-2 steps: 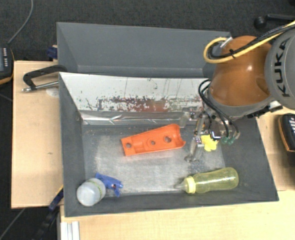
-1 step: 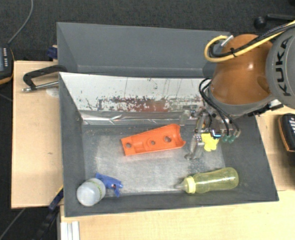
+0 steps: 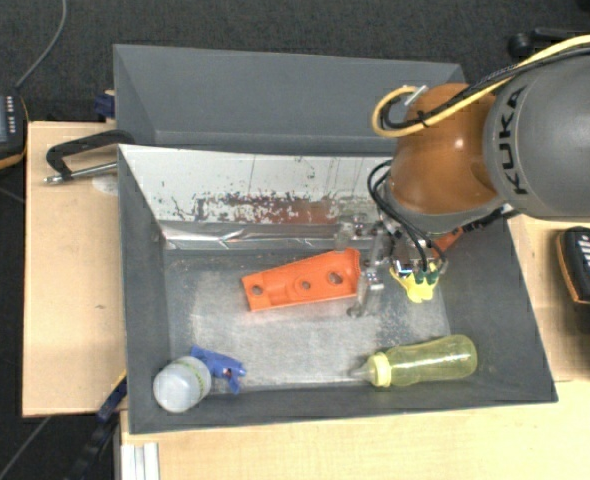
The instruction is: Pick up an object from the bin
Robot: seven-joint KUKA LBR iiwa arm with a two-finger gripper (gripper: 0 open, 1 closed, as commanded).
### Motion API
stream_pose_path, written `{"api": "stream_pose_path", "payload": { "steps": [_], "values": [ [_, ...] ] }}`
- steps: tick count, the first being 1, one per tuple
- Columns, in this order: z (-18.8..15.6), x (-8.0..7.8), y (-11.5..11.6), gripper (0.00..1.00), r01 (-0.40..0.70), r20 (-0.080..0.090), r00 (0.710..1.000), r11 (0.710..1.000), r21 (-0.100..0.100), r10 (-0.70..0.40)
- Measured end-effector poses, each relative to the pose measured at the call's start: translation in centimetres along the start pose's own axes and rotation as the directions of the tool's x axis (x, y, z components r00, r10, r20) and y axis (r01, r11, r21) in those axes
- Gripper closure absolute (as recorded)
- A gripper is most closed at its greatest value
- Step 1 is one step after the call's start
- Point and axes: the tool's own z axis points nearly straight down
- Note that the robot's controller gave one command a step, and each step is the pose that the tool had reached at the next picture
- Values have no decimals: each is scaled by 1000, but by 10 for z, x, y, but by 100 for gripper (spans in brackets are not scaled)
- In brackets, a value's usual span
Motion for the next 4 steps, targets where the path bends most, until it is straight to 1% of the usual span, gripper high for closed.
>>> {"api": "stream_pose_path", "payload": {
  "steps": [1, 2, 3, 4],
  "values": [
    [65, -34, 49, 100, -70, 2, 998, 998, -2, 70],
    [65, -34, 49, 100, -70, 2, 998, 998, -1, 70],
    [58, -39, 46, 100, -59, 7, 998, 998, -3, 59],
    [62, -36, 39, 100, -48, 5, 999, 999, -3, 48]
  ]
}}
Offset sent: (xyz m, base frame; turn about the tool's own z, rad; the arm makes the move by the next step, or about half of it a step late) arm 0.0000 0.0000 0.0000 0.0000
